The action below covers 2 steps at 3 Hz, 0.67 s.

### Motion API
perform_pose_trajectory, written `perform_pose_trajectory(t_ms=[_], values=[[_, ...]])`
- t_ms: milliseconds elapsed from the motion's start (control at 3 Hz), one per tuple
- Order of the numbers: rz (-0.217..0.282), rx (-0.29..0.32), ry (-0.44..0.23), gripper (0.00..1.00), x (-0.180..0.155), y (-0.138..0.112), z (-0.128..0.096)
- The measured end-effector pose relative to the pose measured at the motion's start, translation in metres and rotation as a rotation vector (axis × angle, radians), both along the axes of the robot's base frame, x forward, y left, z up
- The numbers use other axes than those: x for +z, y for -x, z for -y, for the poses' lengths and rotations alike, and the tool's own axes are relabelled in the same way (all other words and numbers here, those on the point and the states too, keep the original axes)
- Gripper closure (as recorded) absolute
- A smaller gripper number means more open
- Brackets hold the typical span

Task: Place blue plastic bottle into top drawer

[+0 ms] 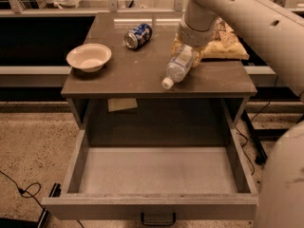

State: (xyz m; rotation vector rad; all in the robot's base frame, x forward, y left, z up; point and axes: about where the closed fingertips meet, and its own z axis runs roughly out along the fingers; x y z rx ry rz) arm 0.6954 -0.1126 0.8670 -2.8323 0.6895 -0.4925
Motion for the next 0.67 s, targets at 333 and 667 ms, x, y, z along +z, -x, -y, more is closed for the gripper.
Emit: perform_pose_trajectory(t_ms=[333, 667], values=[[0.077, 0.019, -0.108, 1.0, 0.044, 0.022, 0.015], [0.101, -0.019, -0.165, 1.0, 0.077, 0.065, 0.03]])
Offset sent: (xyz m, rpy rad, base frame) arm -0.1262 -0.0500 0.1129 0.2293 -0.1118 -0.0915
